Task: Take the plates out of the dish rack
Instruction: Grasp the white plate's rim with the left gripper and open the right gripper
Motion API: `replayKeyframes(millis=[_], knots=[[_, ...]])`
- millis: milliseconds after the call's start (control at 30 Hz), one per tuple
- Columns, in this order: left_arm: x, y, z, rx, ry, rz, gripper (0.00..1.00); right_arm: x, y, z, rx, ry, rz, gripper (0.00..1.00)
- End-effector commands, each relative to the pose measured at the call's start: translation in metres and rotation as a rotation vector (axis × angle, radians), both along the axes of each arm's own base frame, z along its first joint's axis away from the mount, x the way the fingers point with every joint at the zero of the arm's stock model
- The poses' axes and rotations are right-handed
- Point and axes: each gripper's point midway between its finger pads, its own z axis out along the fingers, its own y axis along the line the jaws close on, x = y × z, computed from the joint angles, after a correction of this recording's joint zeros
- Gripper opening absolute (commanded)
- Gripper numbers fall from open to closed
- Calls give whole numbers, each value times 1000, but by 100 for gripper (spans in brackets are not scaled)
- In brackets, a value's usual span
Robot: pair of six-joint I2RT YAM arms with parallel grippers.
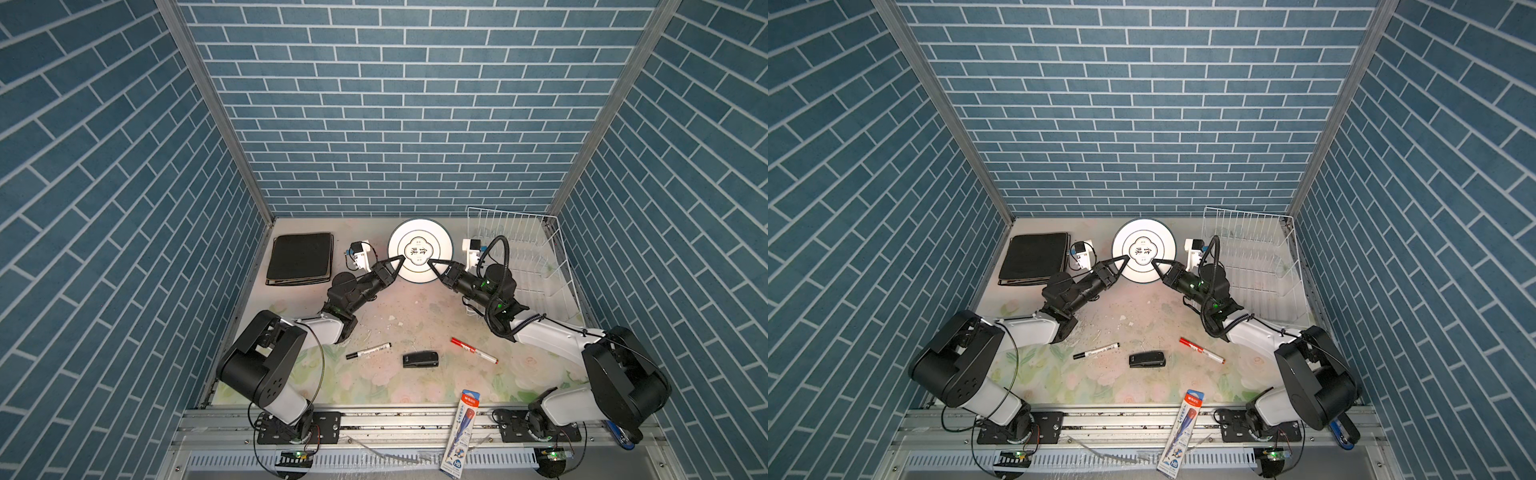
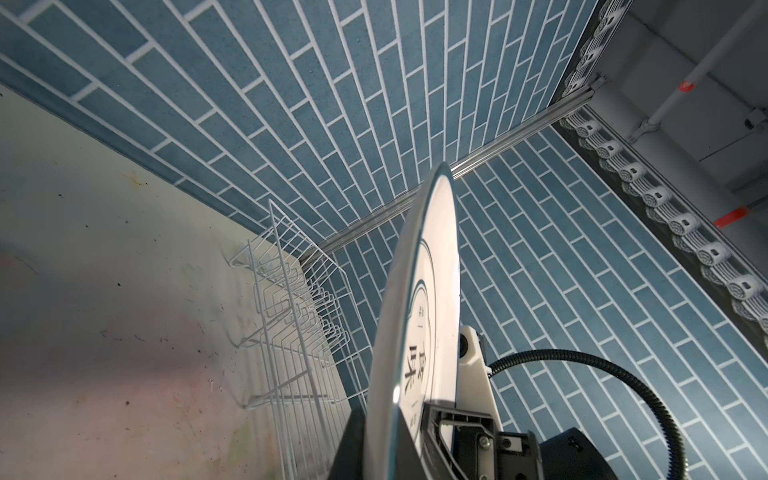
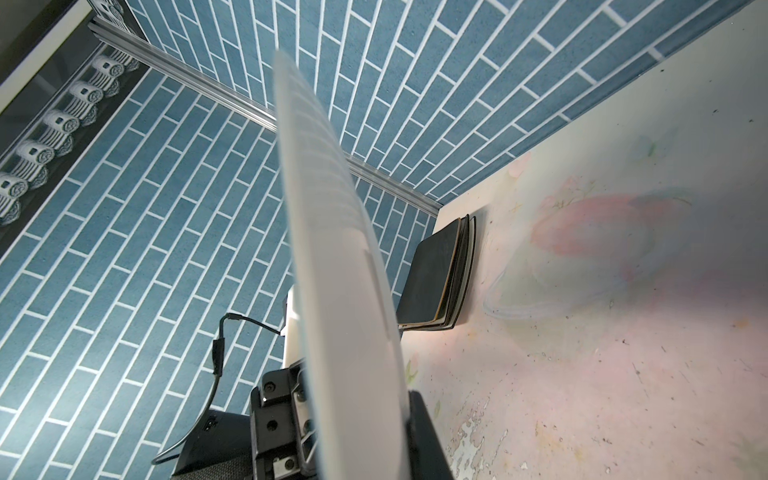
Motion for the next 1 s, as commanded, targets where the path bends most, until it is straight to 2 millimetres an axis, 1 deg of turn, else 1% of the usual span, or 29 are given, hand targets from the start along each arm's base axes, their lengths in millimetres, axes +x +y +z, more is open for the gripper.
replayKeyframes(millis=[0,33,67,200,267,333,367,467,633,833,967], knots=[[8,8,-2,12,-22,34,1,-10,5,33,81,-79,52,7],[8,9,-2,11,-22,36,0,-9,5,33,80,-80,51,10],[9,10,-3,9,-18,40,0,-10,6,31,79,-77,54,17],[10,18,-3,-4,-16,61,0,-8,5,31,75,-78,51,53],[13,23,-3,-4,-13,78,0,-6,2,32,68,-70,39,66],[16,26,-3,-4,-6,89,0,-5,-1,31,45,-65,20,75],[18,28,-2,-2,-5,93,0,-4,-4,31,25,-64,7,78],[22,32,-8,37,14,121,0,0,-13,25,-54,-45,-36,83],[33,47,-21,53,69,207,0,2,-35,20,-168,-35,-132,86],[48,52,-32,56,89,241,0,4,-55,15,-254,-34,-191,88],[59,53,-42,83,118,273,0,11,-66,9,-306,-22,-231,88]])
